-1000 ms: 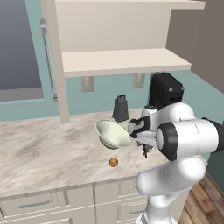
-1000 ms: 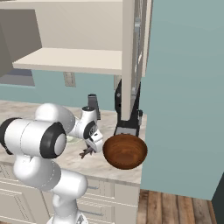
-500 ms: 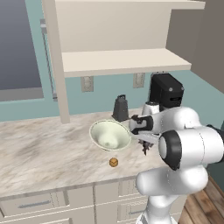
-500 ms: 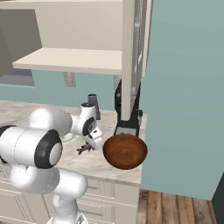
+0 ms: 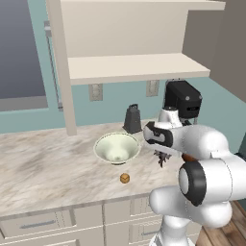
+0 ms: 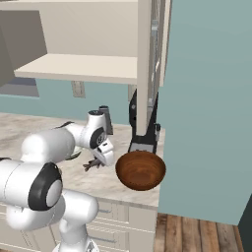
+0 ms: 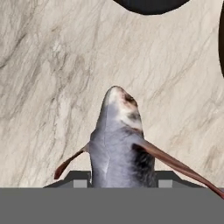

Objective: Pick both bowls and place them on the counter. Then place the fish in one bowl and place the cookie dough ball in the other bowl.

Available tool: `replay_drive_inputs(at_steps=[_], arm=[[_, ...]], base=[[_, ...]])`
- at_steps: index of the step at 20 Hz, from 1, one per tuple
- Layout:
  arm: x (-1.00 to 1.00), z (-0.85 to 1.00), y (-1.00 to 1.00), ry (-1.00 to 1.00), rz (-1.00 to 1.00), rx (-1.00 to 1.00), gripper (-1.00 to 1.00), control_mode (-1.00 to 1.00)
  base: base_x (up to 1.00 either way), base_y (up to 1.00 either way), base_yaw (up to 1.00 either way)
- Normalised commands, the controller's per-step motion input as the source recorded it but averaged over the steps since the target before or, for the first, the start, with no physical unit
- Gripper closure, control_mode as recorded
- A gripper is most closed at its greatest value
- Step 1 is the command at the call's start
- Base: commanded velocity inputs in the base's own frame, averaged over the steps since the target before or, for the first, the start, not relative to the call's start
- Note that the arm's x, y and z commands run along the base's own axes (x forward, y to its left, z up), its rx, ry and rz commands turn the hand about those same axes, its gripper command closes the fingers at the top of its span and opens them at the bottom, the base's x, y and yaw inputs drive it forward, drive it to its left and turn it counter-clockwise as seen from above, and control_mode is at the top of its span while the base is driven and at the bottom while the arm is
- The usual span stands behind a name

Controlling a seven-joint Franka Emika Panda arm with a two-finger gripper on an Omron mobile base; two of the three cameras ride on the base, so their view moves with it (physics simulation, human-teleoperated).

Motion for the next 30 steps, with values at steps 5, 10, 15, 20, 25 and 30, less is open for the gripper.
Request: replay_drive_inputs(at_steps=[5, 10, 15, 20, 25, 30], arm=[[-0.15, 0.31, 0.09, 0.0, 0.0, 0.0, 1.0, -1.0], [-0.03, 0.44, 0.23, -0.02, 0.0, 0.0, 1.0, -1.0], [0.02, 0.42, 0.35, 0.0, 0.0, 0.0, 1.0, -1.0], [0.2, 0.29, 0.43, -0.04, 0.0, 0.0, 1.0, -1.0], [0.29, 0.1, 0.44, -0.04, 0.0, 0.01, 1.0, -1.0], [0.36, 0.0, 0.45, -0.02, 0.0, 0.04, 1.0, -1.0]], base=[[0.0, 0.0, 0.0], [0.0, 0.0, 0.0], [0.0, 0.0, 0.0], [0.0, 0.0, 0.0], [0.0, 0.0, 0.0], [0.0, 0.0, 0.0]])
